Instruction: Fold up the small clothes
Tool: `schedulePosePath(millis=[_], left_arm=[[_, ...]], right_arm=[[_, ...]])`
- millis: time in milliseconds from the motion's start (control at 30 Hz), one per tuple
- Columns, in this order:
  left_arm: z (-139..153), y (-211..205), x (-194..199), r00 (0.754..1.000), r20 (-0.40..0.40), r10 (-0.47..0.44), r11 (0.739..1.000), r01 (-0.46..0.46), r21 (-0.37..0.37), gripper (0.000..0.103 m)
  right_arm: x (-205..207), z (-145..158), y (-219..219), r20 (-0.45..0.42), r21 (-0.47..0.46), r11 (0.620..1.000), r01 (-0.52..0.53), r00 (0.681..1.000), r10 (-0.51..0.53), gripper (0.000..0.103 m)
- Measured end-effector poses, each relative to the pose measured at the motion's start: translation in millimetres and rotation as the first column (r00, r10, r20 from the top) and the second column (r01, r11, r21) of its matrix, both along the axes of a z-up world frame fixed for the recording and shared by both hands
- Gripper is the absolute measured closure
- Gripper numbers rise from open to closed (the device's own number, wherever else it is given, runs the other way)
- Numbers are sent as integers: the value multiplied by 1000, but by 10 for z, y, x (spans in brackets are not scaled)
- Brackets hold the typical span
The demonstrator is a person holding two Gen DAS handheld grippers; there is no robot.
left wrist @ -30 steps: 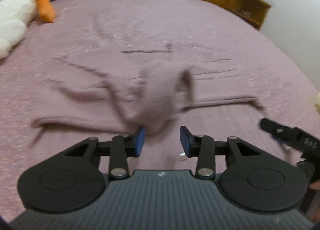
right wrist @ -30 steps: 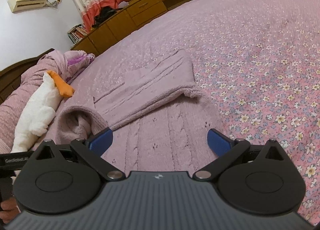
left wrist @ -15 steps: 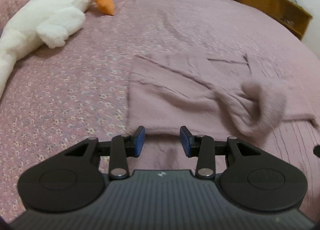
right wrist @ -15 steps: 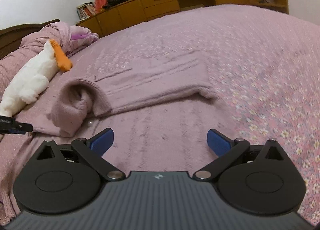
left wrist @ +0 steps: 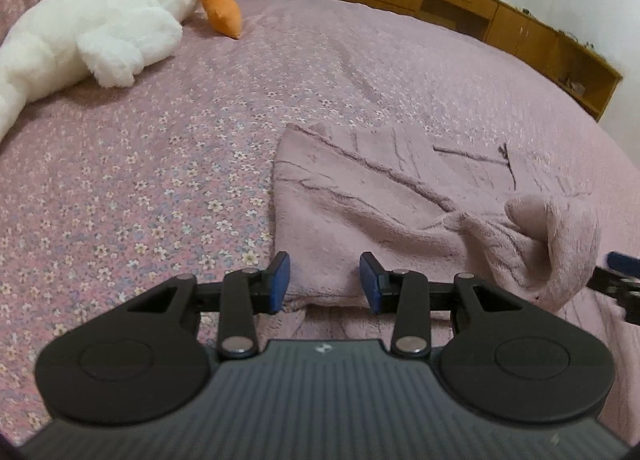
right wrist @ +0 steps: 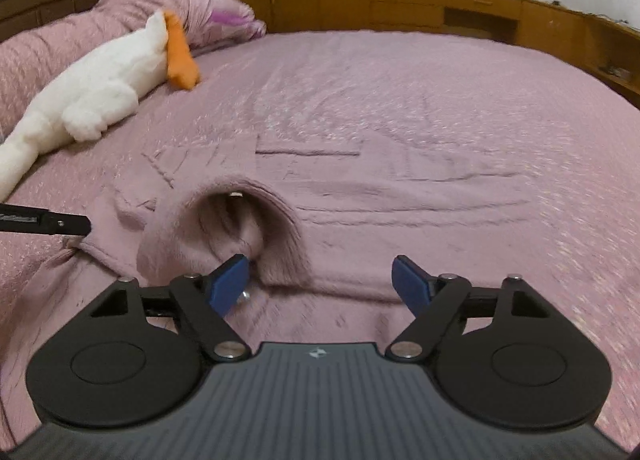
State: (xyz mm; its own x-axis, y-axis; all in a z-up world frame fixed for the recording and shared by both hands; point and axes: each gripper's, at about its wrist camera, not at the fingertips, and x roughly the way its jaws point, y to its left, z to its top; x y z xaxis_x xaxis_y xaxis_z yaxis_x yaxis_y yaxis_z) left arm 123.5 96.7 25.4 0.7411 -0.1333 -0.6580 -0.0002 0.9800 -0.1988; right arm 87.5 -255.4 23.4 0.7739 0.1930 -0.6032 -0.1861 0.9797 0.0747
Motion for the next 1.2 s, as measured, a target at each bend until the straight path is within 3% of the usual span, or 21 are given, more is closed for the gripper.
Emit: schedulePosePath(millis=[67,133,200,233,267,300,467,633,800,933,967,1033,1100,1167,1200], left_arm=[[8,63,-9,1000,6,17,1000,-17,-27,63],[21,128,-12,999,15,38,998,-37,-50,62],[26,169,-8,999,18,51,997,-49,-61,62],[21,178,-3,998,18,54,997,-52,-63,62],[13,183,4,998,17,56,996,-55,-65,62],[3,180,13,998,14,56,996,-54,-67,62],[-49,120,47,999,-6,33,997,-33,-64,63],[-47,17,20,1000,5,16,1000,-16,-2,63],[-66,2,22,1000,-3,18,1000,-18,12,62],[-65,17,27,1000,-8,23,1000,-23,9,63],[-67,15,23,1000,-9,24,1000,-24,9,63],[-68,12,25,1000,-10,25,1000,-25,11,63],[-72,16,33,1000,-13,25,1000,-25,10,63],[-72,19,32,1000,-15,26,1000,-26,9,63],[-70,19,31,1000,-16,27,1000,-27,7,63]], right_arm=[[160,-31,89,-26,-13,1000,-6,1000,6,27],[277,-68,150,-51,-25,999,-28,998,27,43],[351,-66,239,-72,-59,996,-66,995,62,77],[370,-30,306,-72,-97,992,-78,995,71,82],[368,12,378,-54,-145,986,-83,996,76,95],[359,71,458,-24,-202,975,-88,996,85,97],[269,419,621,104,-346,933,-96,985,140,99],[234,620,580,166,-395,916,-66,976,142,100],[314,821,377,191,-416,909,-3,977,91,101],[459,931,69,39,-264,965,-9,999,20,100],[502,913,-22,-15,-202,979,-1,1000,-2,99],[568,857,-233,-104,-22,997,68,992,-70,89],[593,772,-444,-181,153,975,159,975,-131,59],[613,689,-585,-238,276,933,230,957,-165,42],[619,657,-634,-265,324,911,255,949,-171,41]])
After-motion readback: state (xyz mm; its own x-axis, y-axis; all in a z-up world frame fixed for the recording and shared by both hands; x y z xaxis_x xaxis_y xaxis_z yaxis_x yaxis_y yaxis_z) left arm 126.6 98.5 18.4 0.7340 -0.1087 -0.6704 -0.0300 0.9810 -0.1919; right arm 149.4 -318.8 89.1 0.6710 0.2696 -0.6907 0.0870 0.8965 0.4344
